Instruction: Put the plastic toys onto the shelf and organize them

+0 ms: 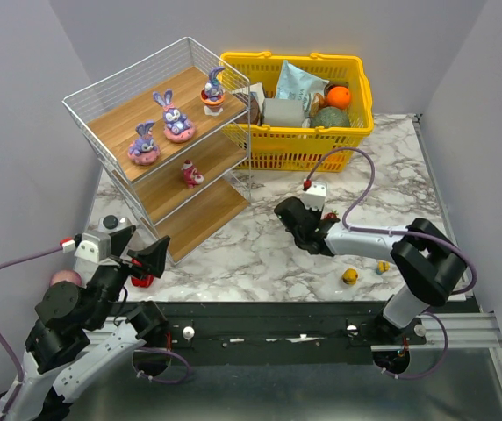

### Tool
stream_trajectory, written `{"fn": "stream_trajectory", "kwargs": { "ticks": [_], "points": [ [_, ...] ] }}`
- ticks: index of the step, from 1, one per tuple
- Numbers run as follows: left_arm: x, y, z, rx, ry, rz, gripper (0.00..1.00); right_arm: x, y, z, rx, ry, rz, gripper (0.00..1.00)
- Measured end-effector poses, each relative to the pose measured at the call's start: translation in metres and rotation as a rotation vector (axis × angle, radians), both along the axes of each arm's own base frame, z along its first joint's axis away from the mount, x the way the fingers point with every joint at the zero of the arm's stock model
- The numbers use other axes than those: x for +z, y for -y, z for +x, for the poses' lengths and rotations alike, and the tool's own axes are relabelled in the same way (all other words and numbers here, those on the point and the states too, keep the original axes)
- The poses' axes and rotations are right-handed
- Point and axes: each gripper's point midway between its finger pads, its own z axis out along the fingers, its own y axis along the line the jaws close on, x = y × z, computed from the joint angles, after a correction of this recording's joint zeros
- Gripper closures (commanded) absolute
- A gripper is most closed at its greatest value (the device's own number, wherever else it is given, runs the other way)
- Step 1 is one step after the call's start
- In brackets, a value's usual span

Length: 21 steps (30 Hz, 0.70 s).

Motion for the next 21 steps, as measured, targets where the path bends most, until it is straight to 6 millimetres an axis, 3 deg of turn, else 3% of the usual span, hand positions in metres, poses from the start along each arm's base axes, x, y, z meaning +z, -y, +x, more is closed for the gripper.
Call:
{"fn": "stream_trajectory", "kwargs": {
  "ticks": [5, 9, 13, 15, 16, 17, 20, 21],
  "points": [
    [0.0, 0.0, 0.0, 0.001, 0.002, 0.004, 0.01, 0.001, 0.001, 0.003, -0.002, 0.015, -0.011, 0.73],
    [0.0, 0.0, 0.0, 0.001, 0.003, 0.006, 0.01, 0.002, 0.001, 0.004, 0.014, 0.019, -0.029, 0.75],
    [0.001, -0.001, 0.0, 0.001, 0.005, 0.004, 0.01, 0.003, -0.002, 0.005, 0.048, 0.017, -0.047, 0.64],
    [0.001, -0.001, 0.0, 0.001, 0.005, 0.003, 0.01, 0.003, -0.006, 0.006, 0.077, 0.017, -0.045, 0.53],
    [0.001, -0.001, 0.0, 0.001, 0.005, 0.003, 0.01, 0.003, -0.007, 0.007, 0.091, 0.02, -0.043, 0.47],
    [0.001, -0.001, 0.0, 0.001, 0.005, 0.003, 0.01, 0.003, -0.008, 0.007, 0.103, 0.021, -0.045, 0.3],
    [0.001, -0.001, 0.0, 0.001, 0.005, 0.003, 0.01, 0.002, -0.012, 0.007, 0.13, 0.028, -0.036, 0.11],
    [0.002, -0.001, 0.0, 0.001, 0.006, 0.003, 0.01, 0.001, -0.012, 0.006, 0.138, 0.028, -0.034, 0.09]
  ]
}}
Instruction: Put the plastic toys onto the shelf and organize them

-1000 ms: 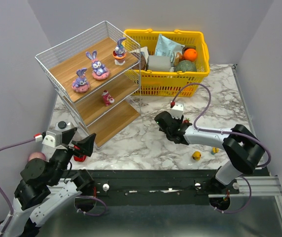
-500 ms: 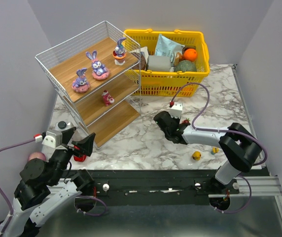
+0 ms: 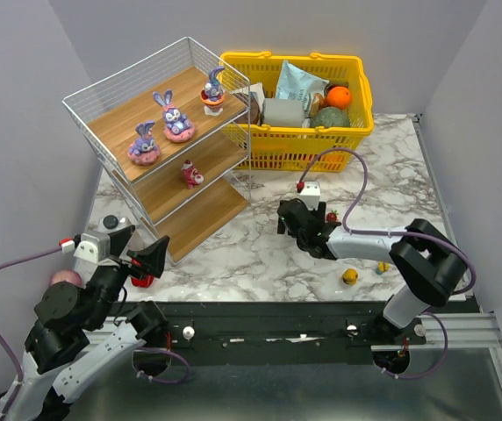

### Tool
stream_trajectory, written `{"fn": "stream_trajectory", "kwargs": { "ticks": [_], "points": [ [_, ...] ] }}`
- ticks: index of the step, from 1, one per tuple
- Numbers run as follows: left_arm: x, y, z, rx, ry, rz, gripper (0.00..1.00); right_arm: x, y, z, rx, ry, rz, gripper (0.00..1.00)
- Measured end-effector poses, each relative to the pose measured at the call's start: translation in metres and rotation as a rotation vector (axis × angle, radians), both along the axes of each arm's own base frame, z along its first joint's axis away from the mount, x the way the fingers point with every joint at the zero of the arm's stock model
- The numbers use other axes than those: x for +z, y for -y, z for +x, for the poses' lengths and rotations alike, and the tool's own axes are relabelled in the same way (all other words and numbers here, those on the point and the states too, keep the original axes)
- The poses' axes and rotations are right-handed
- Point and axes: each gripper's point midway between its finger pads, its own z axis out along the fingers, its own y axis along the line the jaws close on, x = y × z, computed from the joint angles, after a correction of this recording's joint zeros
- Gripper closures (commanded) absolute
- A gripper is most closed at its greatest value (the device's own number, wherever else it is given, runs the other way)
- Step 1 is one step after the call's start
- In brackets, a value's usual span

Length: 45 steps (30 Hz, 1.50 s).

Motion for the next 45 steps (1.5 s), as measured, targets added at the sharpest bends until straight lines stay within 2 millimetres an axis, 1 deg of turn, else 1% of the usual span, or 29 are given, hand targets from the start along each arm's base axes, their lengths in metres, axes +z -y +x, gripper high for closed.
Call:
{"fn": "stream_trajectory", "kwargs": {
  "ticks": [4, 6, 8, 11, 16, 19, 20, 22, 23, 25, 26, 28, 30, 33, 34, 36, 37, 38, 42, 45],
  "points": [
    [0.0, 0.0, 0.0, 0.0, 0.0, 0.0, 0.01, -0.007, 0.008, -0.009, 0.016, -0.001, -0.003, 0.07],
    [0.0, 0.0, 0.0, 0.0, 0.0, 0.0, 0.01, -0.008, 0.01, -0.011, 0.025, 0.004, -0.001, 0.09],
    [0.0, 0.0, 0.0, 0.0, 0.0, 0.0, 0.01, -0.007, 0.008, -0.011, 0.035, 0.013, 0.008, 0.14],
    [0.0, 0.0, 0.0, 0.0, 0.0, 0.0, 0.01, -0.005, 0.001, -0.008, 0.062, 0.035, 0.04, 0.18],
    [0.0, 0.0, 0.0, 0.0, 0.0, 0.0, 0.01, -0.017, -0.004, -0.008, 0.085, 0.035, 0.053, 0.24],
    [0.0, 0.0, 0.0, 0.001, 0.0, 0.0, 0.01, -0.027, -0.004, -0.008, 0.084, 0.022, 0.04, 0.32],
    [0.0, 0.0, 0.0, 0.002, 0.001, -0.001, 0.01, -0.027, -0.003, -0.007, 0.077, 0.028, 0.036, 0.37],
    [0.001, -0.001, 0.0, 0.003, 0.001, -0.002, 0.01, -0.028, -0.003, -0.005, 0.067, 0.035, 0.036, 0.43],
    [0.001, -0.001, 0.0, 0.005, 0.002, -0.003, 0.01, -0.028, -0.003, -0.004, 0.062, 0.039, 0.037, 0.52],
    [0.002, -0.002, 0.0, 0.007, 0.002, -0.004, 0.01, -0.028, -0.003, -0.002, 0.05, 0.043, 0.04, 0.61],
    [0.002, -0.002, 0.0, 0.008, 0.003, -0.005, 0.01, -0.027, -0.004, -0.001, 0.047, 0.046, 0.04, 0.69],
    [0.003, -0.003, 0.0, 0.01, 0.004, -0.007, 0.01, -0.027, -0.003, 0.0, 0.044, 0.047, 0.039, 0.76],
    [0.004, -0.004, -0.001, 0.013, 0.007, -0.01, 0.01, -0.027, -0.004, -0.001, 0.044, 0.045, 0.04, 0.82],
    [0.007, -0.005, -0.002, 0.013, 0.011, -0.016, 0.01, -0.023, -0.002, -0.005, 0.057, 0.03, 0.035, 0.83],
    [0.008, -0.005, -0.002, 0.013, 0.012, -0.017, 0.01, -0.017, -0.002, -0.007, 0.068, 0.028, 0.039, 0.83],
    [0.008, -0.005, -0.002, 0.011, 0.013, -0.019, 0.01, 0.0, -0.005, -0.008, 0.093, 0.04, 0.06, 0.83],
    [0.009, -0.005, -0.002, 0.01, 0.014, -0.02, 0.01, 0.016, -0.01, -0.009, 0.118, 0.05, 0.082, 0.83],
    [0.009, -0.005, -0.002, 0.008, 0.014, -0.02, 0.01, 0.032, -0.014, -0.009, 0.139, 0.068, 0.105, 0.83],
    [0.01, -0.005, -0.002, 0.008, 0.016, -0.023, 0.01, 0.113, -0.044, -0.003, 0.262, 0.166, 0.225, 0.83],
    [0.01, -0.006, -0.002, 0.014, 0.017, -0.026, 0.01, 0.163, -0.062, -0.005, 0.364, 0.225, 0.286, 0.83]
  ]
}}
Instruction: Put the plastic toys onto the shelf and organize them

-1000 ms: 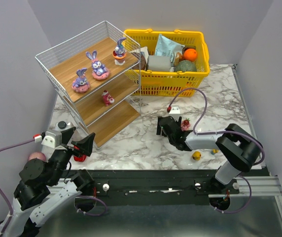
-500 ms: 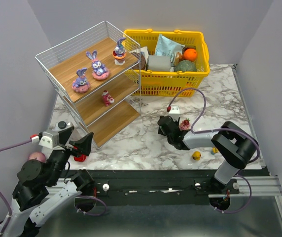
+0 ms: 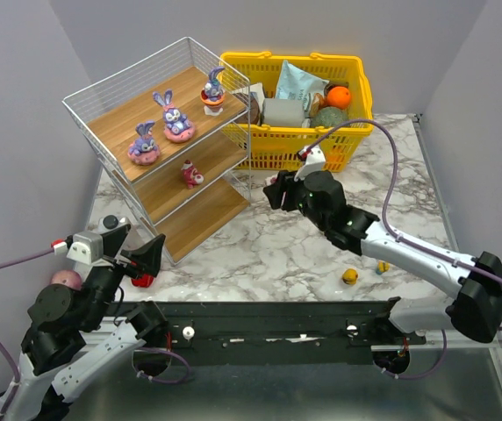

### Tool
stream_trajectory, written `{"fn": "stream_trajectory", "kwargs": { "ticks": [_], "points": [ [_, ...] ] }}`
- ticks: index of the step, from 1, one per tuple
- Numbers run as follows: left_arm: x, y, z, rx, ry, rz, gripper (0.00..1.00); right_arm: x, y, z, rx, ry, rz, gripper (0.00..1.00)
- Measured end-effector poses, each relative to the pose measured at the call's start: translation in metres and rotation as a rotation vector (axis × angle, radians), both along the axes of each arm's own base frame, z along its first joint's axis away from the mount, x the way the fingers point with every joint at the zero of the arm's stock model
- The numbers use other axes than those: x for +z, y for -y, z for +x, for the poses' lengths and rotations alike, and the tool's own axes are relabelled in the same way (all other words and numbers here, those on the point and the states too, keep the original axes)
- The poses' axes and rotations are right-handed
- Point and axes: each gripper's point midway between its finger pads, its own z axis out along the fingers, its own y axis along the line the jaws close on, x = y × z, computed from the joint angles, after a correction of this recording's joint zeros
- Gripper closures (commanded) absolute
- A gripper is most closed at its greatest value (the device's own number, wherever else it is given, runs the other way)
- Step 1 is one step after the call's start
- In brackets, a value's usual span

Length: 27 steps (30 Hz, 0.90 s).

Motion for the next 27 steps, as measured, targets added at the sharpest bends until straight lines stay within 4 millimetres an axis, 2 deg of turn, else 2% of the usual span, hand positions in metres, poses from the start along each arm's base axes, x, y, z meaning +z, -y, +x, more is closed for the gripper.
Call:
{"fn": "stream_trajectory", "kwargs": {
  "ticks": [3, 9, 13, 18, 23, 27],
  "points": [
    [-0.001, -0.001, 0.001, 0.008, -0.002, 0.001, 0.01, 0.034, -0.013, -0.005, 0.093, 0.051, 0.027, 0.83],
    [-0.001, -0.003, 0.001, 0.016, -0.004, 0.0, 0.01, 0.084, -0.042, -0.007, 0.244, 0.136, 0.044, 0.83],
    [0.001, -0.004, 0.001, 0.022, -0.001, -0.004, 0.01, 0.103, -0.064, 0.002, 0.295, 0.171, 0.044, 0.83],
    [0.004, -0.007, 0.001, 0.03, 0.003, -0.011, 0.01, 0.1, -0.091, 0.015, 0.325, 0.156, 0.01, 0.83],
    [0.004, -0.008, 0.0, 0.034, 0.003, -0.012, 0.01, 0.083, -0.111, 0.016, 0.352, 0.121, -0.039, 0.83],
    [0.005, -0.009, 0.0, 0.032, 0.004, -0.014, 0.01, 0.078, -0.122, 0.017, 0.357, 0.118, -0.06, 0.83]
  ]
}}
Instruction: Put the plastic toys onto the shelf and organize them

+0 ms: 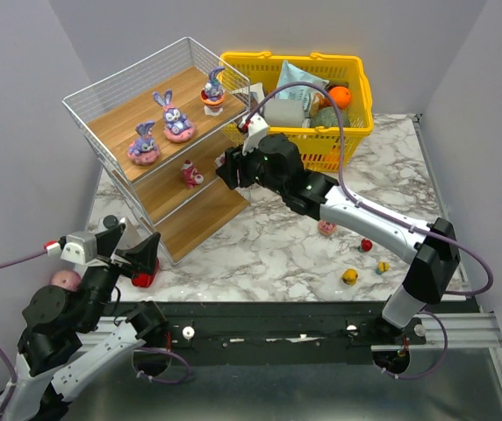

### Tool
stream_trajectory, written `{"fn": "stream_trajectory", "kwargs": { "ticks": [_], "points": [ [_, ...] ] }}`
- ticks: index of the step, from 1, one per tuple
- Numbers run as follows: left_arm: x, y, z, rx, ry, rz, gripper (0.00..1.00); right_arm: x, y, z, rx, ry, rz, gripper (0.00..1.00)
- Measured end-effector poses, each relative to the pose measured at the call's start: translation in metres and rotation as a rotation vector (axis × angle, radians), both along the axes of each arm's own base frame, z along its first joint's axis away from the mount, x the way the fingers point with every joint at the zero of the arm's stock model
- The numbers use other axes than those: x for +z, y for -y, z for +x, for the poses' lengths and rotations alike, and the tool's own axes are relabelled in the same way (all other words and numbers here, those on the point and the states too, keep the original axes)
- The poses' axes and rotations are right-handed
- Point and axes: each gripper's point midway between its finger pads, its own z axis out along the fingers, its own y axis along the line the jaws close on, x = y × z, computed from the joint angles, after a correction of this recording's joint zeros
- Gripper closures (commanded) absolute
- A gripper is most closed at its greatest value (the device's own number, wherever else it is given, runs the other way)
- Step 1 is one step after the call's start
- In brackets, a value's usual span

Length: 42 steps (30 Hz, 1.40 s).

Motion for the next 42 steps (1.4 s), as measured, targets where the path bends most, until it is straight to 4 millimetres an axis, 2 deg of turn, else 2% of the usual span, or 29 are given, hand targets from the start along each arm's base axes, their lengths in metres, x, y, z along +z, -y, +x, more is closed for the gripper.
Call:
{"fn": "stream_trajectory", "kwargs": {
  "ticks": [9, 17, 24, 32, 39, 41, 42],
  "points": [
    [0.007, -0.003, -0.003, -0.004, 0.011, -0.015, 0.01, 0.002, -0.01, 0.013, -0.045, 0.034, -0.031, 0.83],
    [0.003, -0.004, -0.003, -0.001, -0.001, -0.003, 0.01, -0.004, -0.013, 0.03, -0.104, 0.045, -0.073, 0.82],
    [0.0, -0.006, -0.003, 0.005, -0.013, 0.006, 0.01, -0.006, -0.013, 0.039, -0.128, 0.058, -0.102, 0.67],
    [-0.001, -0.006, -0.003, 0.004, -0.018, 0.004, 0.01, -0.006, -0.013, 0.04, -0.112, 0.078, -0.127, 0.62],
    [0.002, -0.007, -0.004, 0.002, -0.014, -0.003, 0.01, -0.007, -0.018, 0.038, -0.077, 0.104, -0.116, 0.49],
    [0.002, -0.007, -0.004, 0.0, -0.013, -0.006, 0.01, -0.007, -0.02, 0.038, -0.073, 0.112, -0.105, 0.48],
    [0.002, -0.007, -0.004, 0.0, -0.013, -0.006, 0.01, -0.008, -0.02, 0.038, -0.072, 0.115, -0.1, 0.44]
  ]
}}
